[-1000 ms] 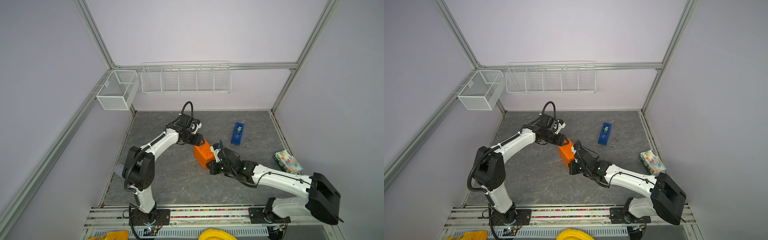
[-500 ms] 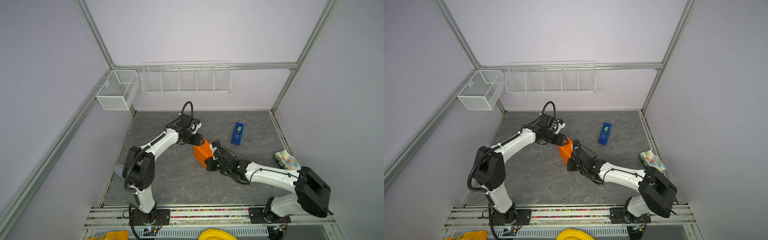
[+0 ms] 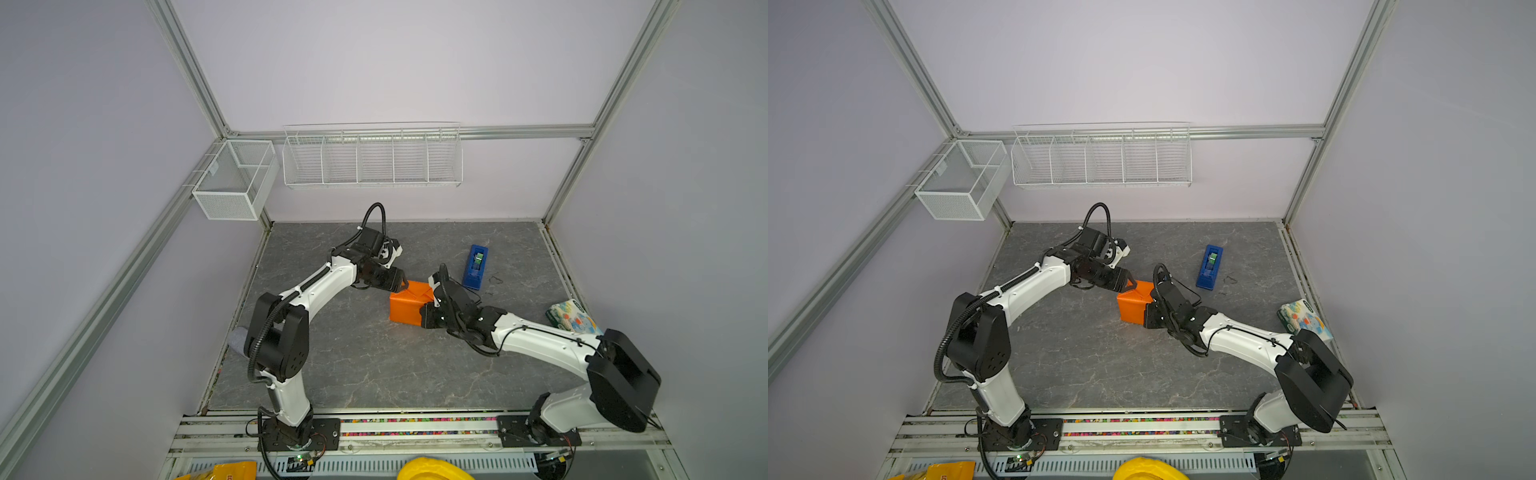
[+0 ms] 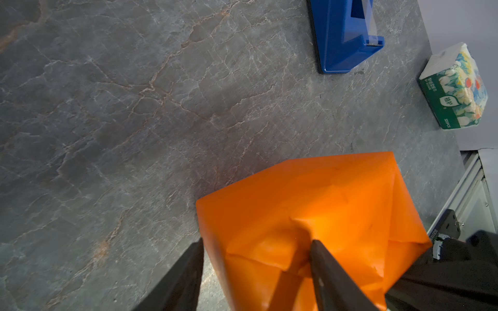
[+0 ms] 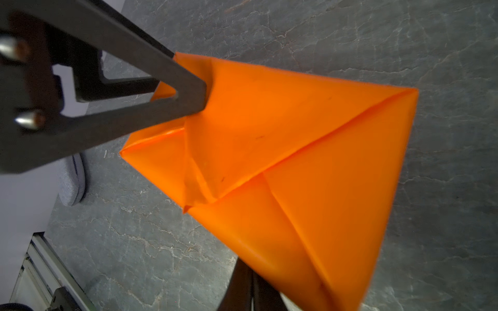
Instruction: Wrap the gift box in paper
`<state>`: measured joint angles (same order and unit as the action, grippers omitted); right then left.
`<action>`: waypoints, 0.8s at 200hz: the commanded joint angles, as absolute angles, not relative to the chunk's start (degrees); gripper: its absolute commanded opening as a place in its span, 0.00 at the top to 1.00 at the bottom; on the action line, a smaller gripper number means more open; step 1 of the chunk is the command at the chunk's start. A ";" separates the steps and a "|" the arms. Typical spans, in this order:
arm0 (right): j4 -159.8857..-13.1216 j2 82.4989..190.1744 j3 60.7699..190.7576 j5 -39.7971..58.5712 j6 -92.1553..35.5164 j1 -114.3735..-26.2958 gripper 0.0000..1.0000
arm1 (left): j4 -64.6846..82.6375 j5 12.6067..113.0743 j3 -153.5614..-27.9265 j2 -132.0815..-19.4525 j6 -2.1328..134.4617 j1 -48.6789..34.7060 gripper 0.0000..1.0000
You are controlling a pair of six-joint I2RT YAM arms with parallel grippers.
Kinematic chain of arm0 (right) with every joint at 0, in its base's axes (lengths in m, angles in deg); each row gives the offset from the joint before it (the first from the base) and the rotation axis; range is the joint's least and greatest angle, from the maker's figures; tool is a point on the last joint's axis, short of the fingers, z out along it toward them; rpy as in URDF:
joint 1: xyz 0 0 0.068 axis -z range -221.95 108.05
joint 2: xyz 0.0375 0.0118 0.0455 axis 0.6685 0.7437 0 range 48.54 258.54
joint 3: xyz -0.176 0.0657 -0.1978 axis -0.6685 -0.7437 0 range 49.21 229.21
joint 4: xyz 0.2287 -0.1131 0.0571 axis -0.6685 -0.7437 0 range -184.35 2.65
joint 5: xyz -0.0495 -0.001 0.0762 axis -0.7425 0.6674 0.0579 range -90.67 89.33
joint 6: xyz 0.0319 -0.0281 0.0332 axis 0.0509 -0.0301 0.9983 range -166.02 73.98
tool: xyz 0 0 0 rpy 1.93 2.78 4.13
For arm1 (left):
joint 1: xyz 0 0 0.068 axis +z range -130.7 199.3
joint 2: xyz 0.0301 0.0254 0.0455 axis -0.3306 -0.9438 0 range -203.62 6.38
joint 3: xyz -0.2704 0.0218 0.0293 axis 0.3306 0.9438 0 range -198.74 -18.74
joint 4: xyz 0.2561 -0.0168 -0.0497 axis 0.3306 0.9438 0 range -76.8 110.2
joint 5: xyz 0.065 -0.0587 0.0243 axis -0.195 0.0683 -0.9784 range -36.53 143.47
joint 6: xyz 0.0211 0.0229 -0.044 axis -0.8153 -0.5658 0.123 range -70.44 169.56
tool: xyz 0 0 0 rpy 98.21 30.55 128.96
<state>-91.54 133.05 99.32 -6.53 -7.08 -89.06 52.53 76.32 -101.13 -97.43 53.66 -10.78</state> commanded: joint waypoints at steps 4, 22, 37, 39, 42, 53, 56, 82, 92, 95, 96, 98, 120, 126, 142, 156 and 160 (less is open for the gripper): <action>-92.08 134.50 101.83 -5.65 -10.08 -86.56 0.93 | 65.90 71.82 -99.19 -101.42 50.50 -11.96 0.38; -92.80 134.24 102.00 -5.32 -10.83 -84.78 0.93 | 66.32 71.96 -99.51 -101.76 50.34 -12.16 0.38; -92.90 133.98 101.88 -4.67 -11.62 -83.30 0.93 | 66.37 72.34 -99.62 -101.84 50.33 -12.34 0.38; -92.83 134.06 101.86 -4.57 -11.73 -83.12 0.93 | 66.37 72.38 -99.61 -101.89 50.34 -12.40 0.38; -92.69 134.05 101.84 -4.28 -12.00 -82.84 0.93 | 66.37 72.41 -99.66 -101.91 50.34 -12.42 0.38; -92.47 134.46 102.08 -2.99 -12.68 -81.80 0.93 | 66.42 72.90 -99.84 -102.23 50.20 -12.59 0.38; -92.33 134.62 102.17 -2.49 -12.96 -81.46 0.93 | 66.52 72.99 -99.91 -102.32 50.13 -12.67 0.38; -90.21 136.65 103.12 2.41 -14.56 -78.73 0.93 | 66.55 73.47 -100.20 -102.55 50.13 -13.21 0.38; -89.12 137.89 103.96 5.16 -15.39 -77.70 0.93 | 66.38 74.01 -100.13 -102.57 50.22 -13.30 0.38; -89.05 138.16 104.23 5.60 -15.60 -77.65 0.93 | 66.33 74.20 -100.13 -102.53 50.18 -13.30 0.38; -89.04 138.30 104.36 5.77 -15.74 -77.51 0.93 | 66.30 74.20 -100.13 -102.52 50.18 -13.30 0.38; -89.00 138.59 104.57 6.11 -15.88 -77.36 0.93 | 66.24 74.32 -100.17 -102.52 50.15 -13.35 0.38; -88.99 141.98 107.53 10.60 -17.40 -75.58 0.93 | 66.18 74.55 -99.92 -102.26 50.16 -13.51 0.38; -88.37 142.93 108.29 12.48 -17.89 -75.23 0.93 | 66.18 74.50 -99.94 -102.20 50.15 -13.52 0.38; -89.24 145.20 111.12 16.86 -19.78 -75.03 0.92 | 65.77 74.78 -99.46 -101.91 50.25 -13.49 0.38; -92.80 145.71 112.83 16.30 -19.95 -74.87 0.91 | 65.39 74.95 -99.25 -101.82 50.42 -13.50 0.38; -93.51 145.34 112.84 15.73 -19.65 -74.72 0.91 | 65.26 74.85 -99.09 -101.75 50.48 -13.48 0.38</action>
<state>-92.39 145.04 109.94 10.12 -17.38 -74.33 56.81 78.51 -102.69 -98.20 52.69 -12.18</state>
